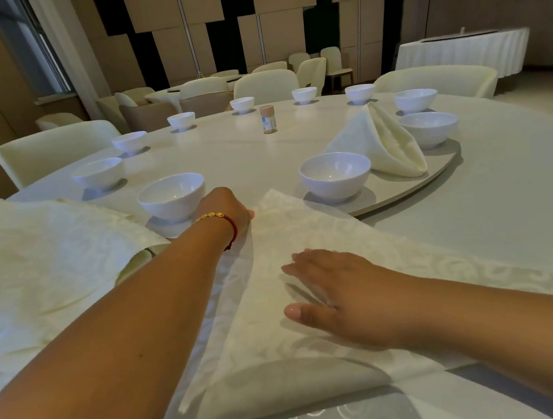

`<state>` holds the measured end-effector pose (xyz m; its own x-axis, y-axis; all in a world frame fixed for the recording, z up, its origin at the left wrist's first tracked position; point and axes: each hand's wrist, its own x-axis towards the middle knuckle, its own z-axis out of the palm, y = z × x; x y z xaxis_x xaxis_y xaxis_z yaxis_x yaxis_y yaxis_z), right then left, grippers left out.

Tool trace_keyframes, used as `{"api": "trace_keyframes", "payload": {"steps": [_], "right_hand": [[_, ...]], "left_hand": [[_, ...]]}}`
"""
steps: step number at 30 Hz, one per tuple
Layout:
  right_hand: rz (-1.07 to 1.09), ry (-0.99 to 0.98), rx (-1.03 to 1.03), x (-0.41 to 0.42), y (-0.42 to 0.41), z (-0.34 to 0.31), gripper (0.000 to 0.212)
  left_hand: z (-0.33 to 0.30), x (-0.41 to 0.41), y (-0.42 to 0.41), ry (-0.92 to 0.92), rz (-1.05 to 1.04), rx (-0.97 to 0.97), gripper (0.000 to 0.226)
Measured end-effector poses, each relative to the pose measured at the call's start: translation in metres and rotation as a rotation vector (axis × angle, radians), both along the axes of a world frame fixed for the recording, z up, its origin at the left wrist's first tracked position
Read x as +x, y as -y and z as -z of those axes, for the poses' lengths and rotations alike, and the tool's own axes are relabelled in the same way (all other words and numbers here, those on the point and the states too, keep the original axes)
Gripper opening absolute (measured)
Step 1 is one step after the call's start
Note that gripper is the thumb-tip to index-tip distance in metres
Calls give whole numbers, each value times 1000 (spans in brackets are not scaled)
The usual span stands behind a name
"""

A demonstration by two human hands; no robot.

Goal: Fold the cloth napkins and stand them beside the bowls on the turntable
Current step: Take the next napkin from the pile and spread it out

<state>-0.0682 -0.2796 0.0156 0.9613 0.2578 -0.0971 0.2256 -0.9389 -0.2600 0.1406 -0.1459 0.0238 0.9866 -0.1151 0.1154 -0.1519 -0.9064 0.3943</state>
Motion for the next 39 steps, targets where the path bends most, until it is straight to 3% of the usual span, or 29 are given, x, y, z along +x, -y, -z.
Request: {"api": "trace_keyframes", "payload": {"steps": [4,8,14,21,25,34,39], "right_hand": [[-36,-45,-78,1,2,17,85],[-33,-37,-62,2,3,22,98],[-11,-30,-42,3,4,25,60],[-2,11,-69,-1,-1,15,53],[6,93,-102,-11,-15,14,59],[15,43,-133,-17,-20,31,60],[12,38,-138,-18,-19,33,59]], "left_hand": [[-2,-17,-1,149,1,-83,46],[-9,-64,-9,246,140,-164,32],[2,-159,-47,3,396,75,26],[38,-210,-64,-35,467,398,86],[40,-211,-64,-7,472,387,71],[42,-216,-77,-31,473,398,69],[45,-214,-116,-45,459,368,90]]}}
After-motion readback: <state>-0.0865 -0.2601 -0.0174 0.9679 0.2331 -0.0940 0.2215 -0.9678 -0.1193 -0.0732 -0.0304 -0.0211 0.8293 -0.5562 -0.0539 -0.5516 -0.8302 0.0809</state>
